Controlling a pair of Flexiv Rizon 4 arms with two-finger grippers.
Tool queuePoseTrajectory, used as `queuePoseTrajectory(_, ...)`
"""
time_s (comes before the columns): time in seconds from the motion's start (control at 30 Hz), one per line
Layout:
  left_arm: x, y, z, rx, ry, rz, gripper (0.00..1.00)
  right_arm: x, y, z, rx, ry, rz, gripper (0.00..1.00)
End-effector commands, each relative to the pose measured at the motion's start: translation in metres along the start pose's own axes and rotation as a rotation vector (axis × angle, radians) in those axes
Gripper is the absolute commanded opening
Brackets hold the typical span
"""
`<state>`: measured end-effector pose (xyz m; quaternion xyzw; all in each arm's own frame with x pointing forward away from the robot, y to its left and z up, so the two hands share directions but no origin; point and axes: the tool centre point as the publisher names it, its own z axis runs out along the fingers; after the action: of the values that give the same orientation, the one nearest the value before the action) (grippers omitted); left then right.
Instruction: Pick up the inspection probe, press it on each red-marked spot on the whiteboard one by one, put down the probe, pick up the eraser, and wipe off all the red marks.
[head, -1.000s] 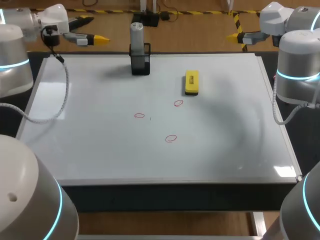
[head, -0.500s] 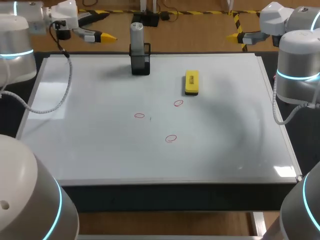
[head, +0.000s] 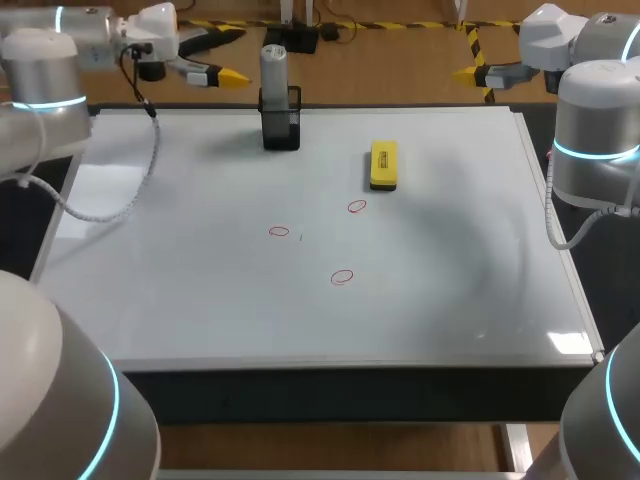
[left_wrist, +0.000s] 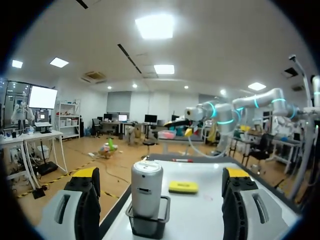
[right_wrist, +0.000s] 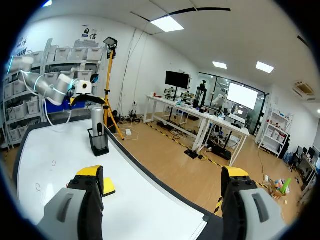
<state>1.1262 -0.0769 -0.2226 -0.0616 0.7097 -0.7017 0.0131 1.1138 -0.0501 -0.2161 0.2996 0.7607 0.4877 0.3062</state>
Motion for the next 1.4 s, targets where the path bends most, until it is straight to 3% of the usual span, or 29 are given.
queuePoseTrajectory(0.03,-0.013,0.014,0.012,0.028,0.105,-0.003,1.00,0.000,0.000,0.000,0.000,0.000,0.000,1.00)
queuePoseTrajectory(0.83,-0.032,0.050,0.063,0.028,0.135,-0.038,1.00,0.000,0.000,0.000,0.000,0.000,0.000,1.00)
queuePoseTrajectory(1.4,-0.038,0.055,0.064,0.021,0.120,-0.046,1.00,0.000,0.000,0.000,0.000,0.000,0.000,1.00)
